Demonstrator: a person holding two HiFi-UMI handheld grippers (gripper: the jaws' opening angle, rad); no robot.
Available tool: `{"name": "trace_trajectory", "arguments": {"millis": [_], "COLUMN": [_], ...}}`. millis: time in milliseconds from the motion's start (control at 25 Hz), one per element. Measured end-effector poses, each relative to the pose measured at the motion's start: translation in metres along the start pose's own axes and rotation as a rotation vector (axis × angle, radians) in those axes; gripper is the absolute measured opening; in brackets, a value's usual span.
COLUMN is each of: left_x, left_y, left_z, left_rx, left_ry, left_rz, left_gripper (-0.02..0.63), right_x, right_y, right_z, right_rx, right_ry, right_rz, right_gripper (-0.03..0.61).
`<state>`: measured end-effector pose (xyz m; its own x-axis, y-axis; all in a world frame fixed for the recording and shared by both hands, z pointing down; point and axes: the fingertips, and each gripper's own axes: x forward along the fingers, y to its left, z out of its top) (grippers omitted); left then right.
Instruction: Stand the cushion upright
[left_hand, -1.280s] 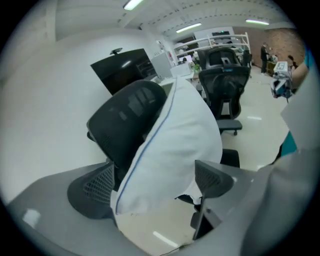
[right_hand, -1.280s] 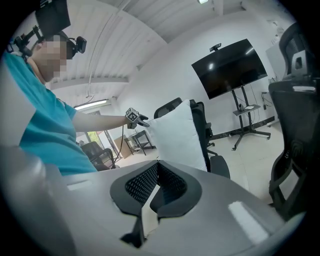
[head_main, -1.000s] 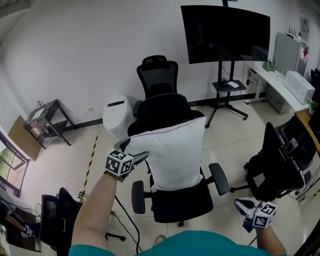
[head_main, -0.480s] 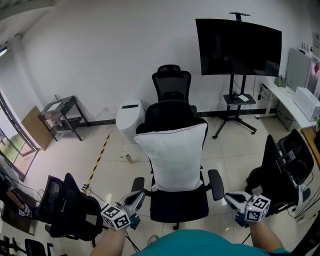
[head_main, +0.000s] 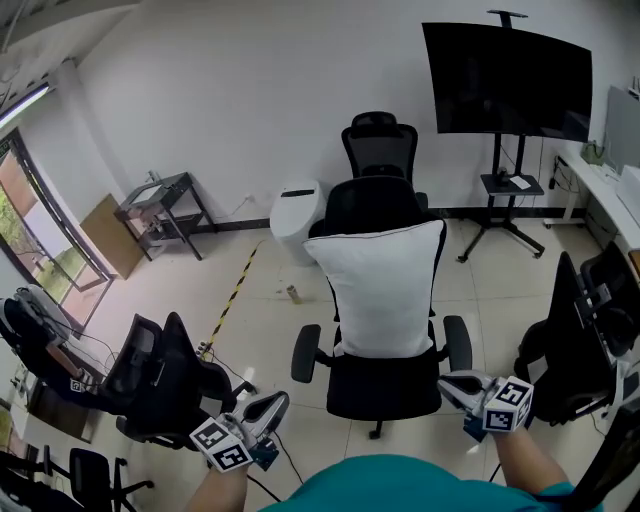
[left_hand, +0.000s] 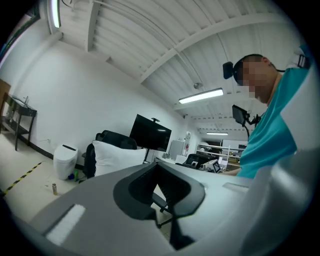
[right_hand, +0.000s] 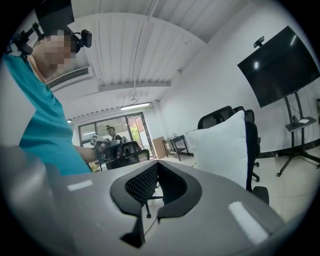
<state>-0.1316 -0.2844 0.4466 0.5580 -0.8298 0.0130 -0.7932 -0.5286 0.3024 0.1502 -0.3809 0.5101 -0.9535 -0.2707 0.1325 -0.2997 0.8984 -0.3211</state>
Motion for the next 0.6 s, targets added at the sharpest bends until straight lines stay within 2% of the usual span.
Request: {"name": "trace_trajectory", "arguments": {"millis": [120, 280, 440, 600], "left_x": [-0.030, -0.076, -0.138, -0.186], "left_y": [-0.010, -0.020, -0.033, -0.047], "left_z": [-0.007, -0.027, -0.063, -0.080], "left_rx": [0.001, -0.011, -0.054, -0.100], "left_ry": [-0.015, -0.010, 0.041, 0.085], "left_rz": [-0.022, -0.090, -0.167, -0.206], "left_gripper": [0.011, 0.011, 0.011, 0.011], "right_x": [0.003, 0.005, 0.005, -0.004], "right_y": [0.036, 0.098, 0.176, 0.244], "right_z": [-0.008, -0.023, -0.059, -0.086], "right_rx": [-0.013, -0.045, -0.031, -0.011], "right_ry": [-0.004, -0.005, -0.006, 0.002], "right_rz": [-0.006, -0.056, -0.135, -0.187], "right_gripper": [0.003, 0.003, 0.003, 0.003]}}
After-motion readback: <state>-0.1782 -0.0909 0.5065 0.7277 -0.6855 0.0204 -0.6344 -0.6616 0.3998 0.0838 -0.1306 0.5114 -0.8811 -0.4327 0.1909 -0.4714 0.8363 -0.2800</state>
